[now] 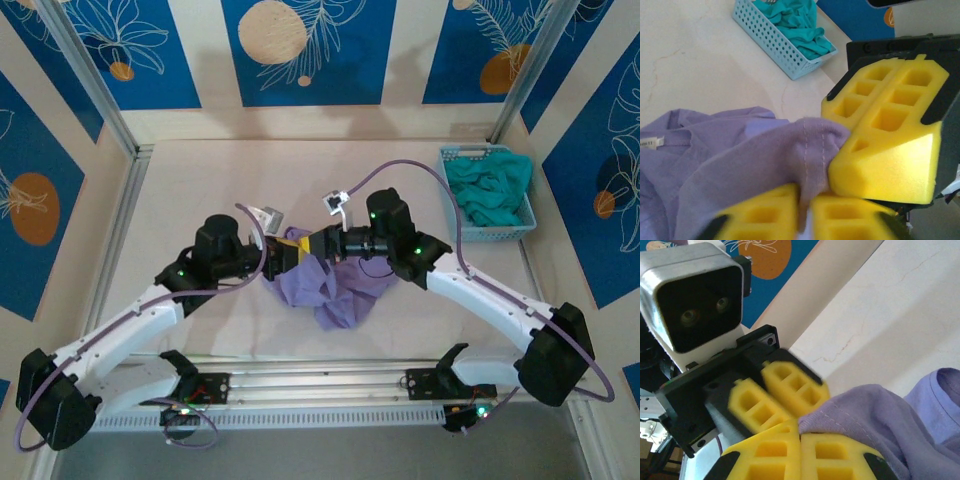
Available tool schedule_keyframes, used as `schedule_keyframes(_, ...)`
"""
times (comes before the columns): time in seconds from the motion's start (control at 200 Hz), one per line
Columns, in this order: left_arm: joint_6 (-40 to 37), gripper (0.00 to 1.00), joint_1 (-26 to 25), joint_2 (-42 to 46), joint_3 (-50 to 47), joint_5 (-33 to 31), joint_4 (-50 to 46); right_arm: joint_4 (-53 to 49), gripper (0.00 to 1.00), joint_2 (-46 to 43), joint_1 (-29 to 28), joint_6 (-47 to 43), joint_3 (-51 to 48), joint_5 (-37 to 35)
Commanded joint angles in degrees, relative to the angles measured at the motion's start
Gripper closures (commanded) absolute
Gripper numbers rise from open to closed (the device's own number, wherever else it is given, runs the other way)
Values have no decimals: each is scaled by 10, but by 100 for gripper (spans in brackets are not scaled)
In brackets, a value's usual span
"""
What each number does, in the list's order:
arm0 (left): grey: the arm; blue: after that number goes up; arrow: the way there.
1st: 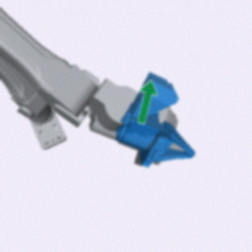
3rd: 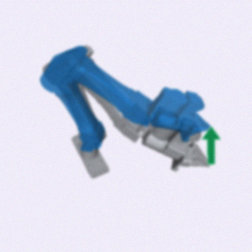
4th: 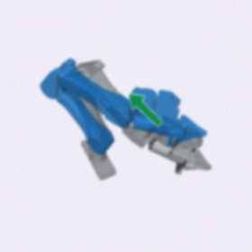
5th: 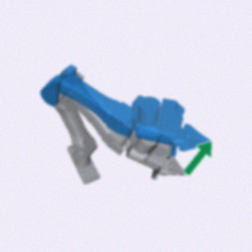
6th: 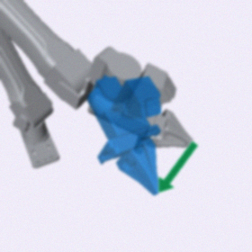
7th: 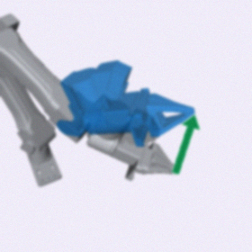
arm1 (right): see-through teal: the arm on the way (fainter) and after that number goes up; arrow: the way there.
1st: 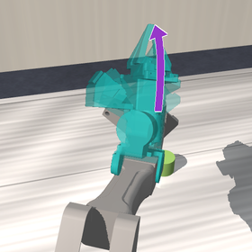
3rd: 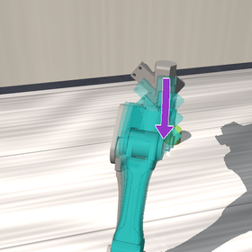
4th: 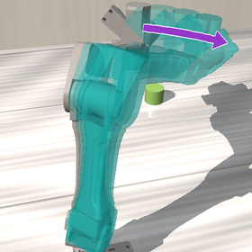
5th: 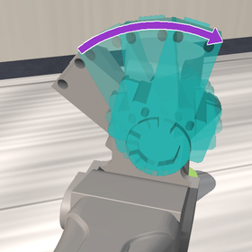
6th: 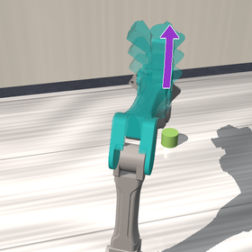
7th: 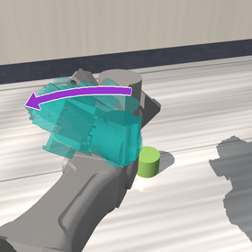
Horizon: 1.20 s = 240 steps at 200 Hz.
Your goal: Fold the inside-out t-shirt
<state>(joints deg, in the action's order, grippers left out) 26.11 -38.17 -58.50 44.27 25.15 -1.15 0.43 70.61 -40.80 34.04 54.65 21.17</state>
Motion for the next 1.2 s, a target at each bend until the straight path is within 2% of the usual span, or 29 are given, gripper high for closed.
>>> schedule_keyframes(0.0,-1,100,3,2,1,8,33,2,99,-13,3,8,16,15)
schedule_keyframes(0.12,-9,100,16,16,-7,23,25,-31,92,-42,21,-15,0,4)
schedule_keyframes(0.21,-11,100,25,32,-16,40,27,-63,80,-76,36,-47,-19,-13)
schedule_keyframes(0.305,-13,100,33,48,-21,59,30,-118,67,-112,37,-107,-40,-79)
schedule_keyframes(0.405,-12,100,37,57,-23,69,29,-140,59,-136,36,-146,-73,-129)
schedule_keyframes(0.565,-11,100,40,62,-20,78,26,-99,52,-128,18,-175,-120,-131)
schedule_keyframes(0.805,-4,100,42,64,-16,84,21,-22,43,-51,-11,-198,-124,-139)
schedule_keyframes(0.85,-3,100,43,66,-16,84,20,-14,43,-32,-13,-199,-116,-144)
schedule_keyframes(0.875,-3,100,44,67,-17,83,18,-12,47,-25,-13,-199,-110,-138)
schedule_keyframes(0.96,-4,100,50,75,-19,75,6,-10,76,-27,-8,-200,-100,-111)
schedule_keyframes(1.02,-5,100,58,82,-23,52,-11,-1,88,-47,6,-191,-104,-63)
schedule_keyframes(1.085,-6,100,68,86,-29,13,-39,24,94,-69,25,-169,-112,10)
schedule_keyframes(1.195,-9,100,83,75,-34,-51,-78,73,97,-87,42,-124,-124,103)
